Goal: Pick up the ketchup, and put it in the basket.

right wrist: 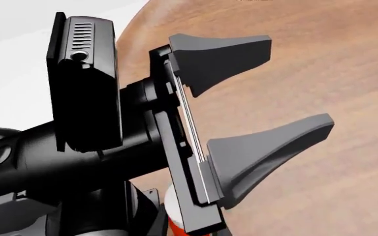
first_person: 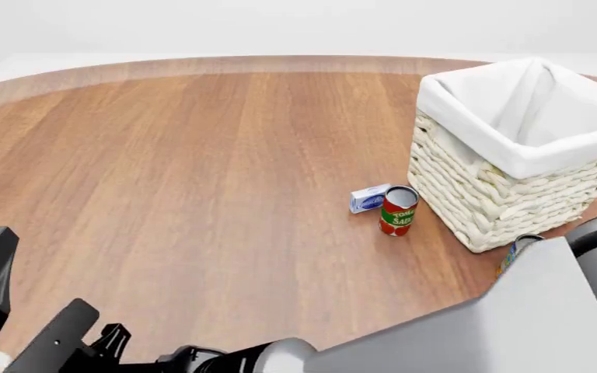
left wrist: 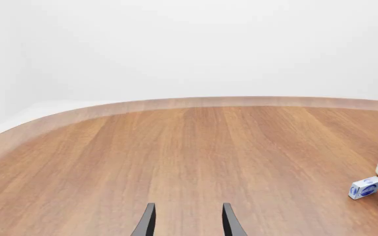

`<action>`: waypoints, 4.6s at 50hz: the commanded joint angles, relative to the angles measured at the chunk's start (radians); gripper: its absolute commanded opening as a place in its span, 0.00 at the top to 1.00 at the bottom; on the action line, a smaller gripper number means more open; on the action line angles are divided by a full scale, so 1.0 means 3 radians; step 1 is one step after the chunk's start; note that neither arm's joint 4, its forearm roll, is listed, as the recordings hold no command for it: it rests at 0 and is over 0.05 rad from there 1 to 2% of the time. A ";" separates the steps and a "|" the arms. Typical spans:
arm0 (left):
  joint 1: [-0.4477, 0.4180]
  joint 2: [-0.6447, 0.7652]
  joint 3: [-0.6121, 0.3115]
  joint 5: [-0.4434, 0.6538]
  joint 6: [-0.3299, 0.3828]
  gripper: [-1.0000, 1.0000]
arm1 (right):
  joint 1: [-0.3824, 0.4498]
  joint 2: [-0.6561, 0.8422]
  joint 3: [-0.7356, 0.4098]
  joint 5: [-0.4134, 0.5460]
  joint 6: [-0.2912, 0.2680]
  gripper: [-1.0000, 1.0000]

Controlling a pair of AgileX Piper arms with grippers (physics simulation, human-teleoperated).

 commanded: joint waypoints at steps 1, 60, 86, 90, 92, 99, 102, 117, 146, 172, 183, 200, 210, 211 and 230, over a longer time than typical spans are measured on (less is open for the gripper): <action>0.0000 0.0000 0.0000 0.0000 0.0000 0.00 | -0.0020 0.0052 -0.0026 0.0018 0.0004 1.00; 0.0001 0.0000 0.0000 0.0000 0.0000 0.00 | -0.0373 -0.0483 0.0372 -0.0128 0.0006 1.00; 0.0000 0.0000 0.0000 0.0000 0.0000 0.00 | -0.0595 -0.0634 0.0466 -0.0173 0.0035 1.00; 0.0001 0.0000 0.0000 0.0000 0.0000 0.00 | -0.0639 -0.0639 0.0458 -0.0166 0.0021 1.00; 0.0001 0.0000 0.0000 0.0000 0.0000 0.00 | -0.0664 -0.0643 0.0453 -0.0163 0.0018 1.00; 0.0000 0.0000 0.0000 0.0000 -0.0001 0.00 | -0.0748 -0.0691 0.0438 -0.0138 -0.0002 1.00; 0.0000 0.0000 0.0000 0.0000 0.0000 0.00 | -0.0784 -0.0705 0.0437 -0.0138 0.0008 1.00; 0.0000 0.0000 0.0000 0.0000 0.0000 0.00 | -0.1009 -0.0850 0.0417 -0.0075 -0.0056 1.00; 0.0000 0.0000 0.0000 0.0000 0.0000 0.00 | -0.1237 -0.1067 0.0376 -0.0031 -0.0116 1.00; -0.0001 0.0000 0.0000 0.0000 -0.0001 0.00 | -0.1506 -0.1253 0.0356 -0.0016 -0.0149 1.00; 0.0000 0.0000 0.0000 0.0000 0.0000 0.00 | -0.1593 -0.1297 0.0377 -0.0031 -0.0164 1.00; 0.0000 -0.0001 0.0000 0.0000 0.0000 0.00 | -0.1703 -0.1400 0.0420 -0.0059 -0.0174 1.00; 0.0000 0.0000 0.0000 0.0000 0.0001 0.00 | -0.1742 -0.1445 0.0440 -0.0070 -0.0182 1.00; 0.0000 -0.0001 0.0000 0.0000 -0.0001 0.00 | -0.1745 -0.1449 0.0440 -0.0070 -0.0183 1.00; 0.0000 0.0000 0.0000 0.0000 0.0000 0.00 | -0.1805 -0.1540 0.0501 -0.0103 -0.0185 1.00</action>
